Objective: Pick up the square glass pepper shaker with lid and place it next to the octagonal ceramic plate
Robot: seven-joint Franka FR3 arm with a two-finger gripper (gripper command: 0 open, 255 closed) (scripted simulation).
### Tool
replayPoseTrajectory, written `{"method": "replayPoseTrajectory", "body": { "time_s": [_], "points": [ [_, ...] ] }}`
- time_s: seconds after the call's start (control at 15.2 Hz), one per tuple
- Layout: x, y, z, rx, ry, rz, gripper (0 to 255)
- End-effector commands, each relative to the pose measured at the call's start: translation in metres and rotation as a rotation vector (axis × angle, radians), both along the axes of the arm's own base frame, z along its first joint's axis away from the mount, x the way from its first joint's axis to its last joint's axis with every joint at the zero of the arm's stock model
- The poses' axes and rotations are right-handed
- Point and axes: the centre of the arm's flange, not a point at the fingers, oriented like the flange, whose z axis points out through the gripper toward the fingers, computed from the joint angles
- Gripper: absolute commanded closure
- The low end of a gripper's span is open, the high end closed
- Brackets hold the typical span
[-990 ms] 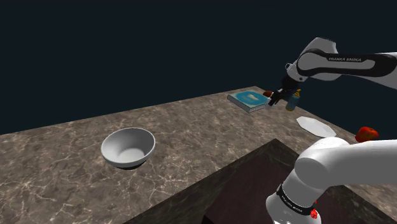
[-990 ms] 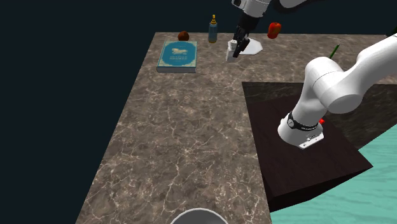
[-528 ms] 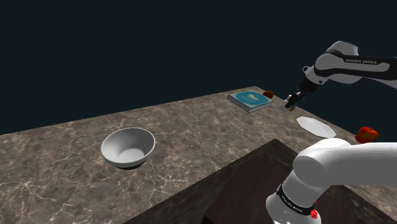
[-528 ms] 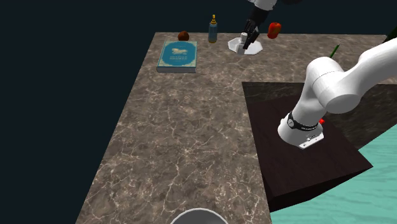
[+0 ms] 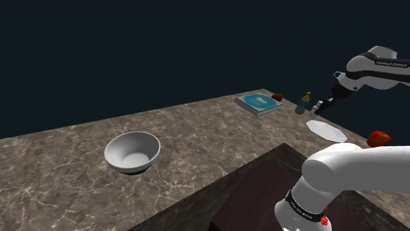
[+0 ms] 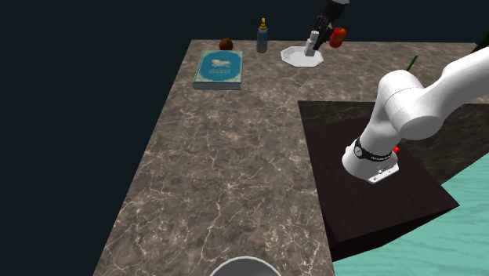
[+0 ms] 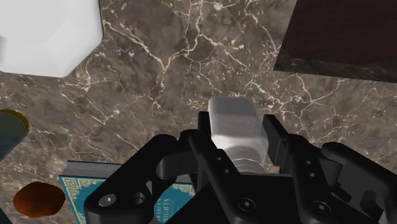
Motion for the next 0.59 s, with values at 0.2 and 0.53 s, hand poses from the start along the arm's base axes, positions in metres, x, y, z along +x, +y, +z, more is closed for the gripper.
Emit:
{"method": "replayPoseTrajectory", "body": {
  "time_s": [0.2, 0.53],
  "points": [
    [-0.055, -0.037, -0.001, 0.000, 0.001, 0.001, 255],
    [-0.110, -0.074, 0.000, 0.000, 0.001, 0.001, 255]
  ]
}}
